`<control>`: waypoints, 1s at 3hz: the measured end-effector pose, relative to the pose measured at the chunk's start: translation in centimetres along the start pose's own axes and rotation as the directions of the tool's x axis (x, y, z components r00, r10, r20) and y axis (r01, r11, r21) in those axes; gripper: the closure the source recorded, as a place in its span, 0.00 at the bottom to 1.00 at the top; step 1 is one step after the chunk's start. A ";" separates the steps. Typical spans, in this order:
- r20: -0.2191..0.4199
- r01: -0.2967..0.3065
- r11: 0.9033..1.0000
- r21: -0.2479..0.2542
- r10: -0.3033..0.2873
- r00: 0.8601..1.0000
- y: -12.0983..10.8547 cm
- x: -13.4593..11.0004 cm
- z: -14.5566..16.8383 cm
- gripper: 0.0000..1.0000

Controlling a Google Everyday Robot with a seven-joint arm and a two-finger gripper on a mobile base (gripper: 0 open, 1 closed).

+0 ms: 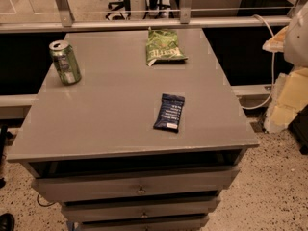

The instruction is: Move green jalapeno chip bag near rxbar blueberry

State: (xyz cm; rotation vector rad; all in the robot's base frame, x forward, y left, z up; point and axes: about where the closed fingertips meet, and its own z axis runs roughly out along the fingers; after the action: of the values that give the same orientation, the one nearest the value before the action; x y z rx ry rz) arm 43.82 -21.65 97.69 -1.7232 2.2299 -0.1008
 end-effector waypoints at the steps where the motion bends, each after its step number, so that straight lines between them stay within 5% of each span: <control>1: 0.000 0.000 1.000 0.000 0.000 1.000 0.0 0.0 0.0 0.00; 2: 0.045 -0.004 1.000 0.025 0.003 0.999 -0.8 -0.2 0.4 0.00; 3: 0.162 -0.040 0.997 0.064 0.029 0.986 -4.6 -1.2 2.7 0.00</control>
Offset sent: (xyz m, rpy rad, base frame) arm 0.0263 -0.0005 -0.0088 0.1026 -0.0764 0.0084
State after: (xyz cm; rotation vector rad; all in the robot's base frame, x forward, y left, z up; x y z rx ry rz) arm 49.11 -21.39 96.52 -1.5970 2.1142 -0.0272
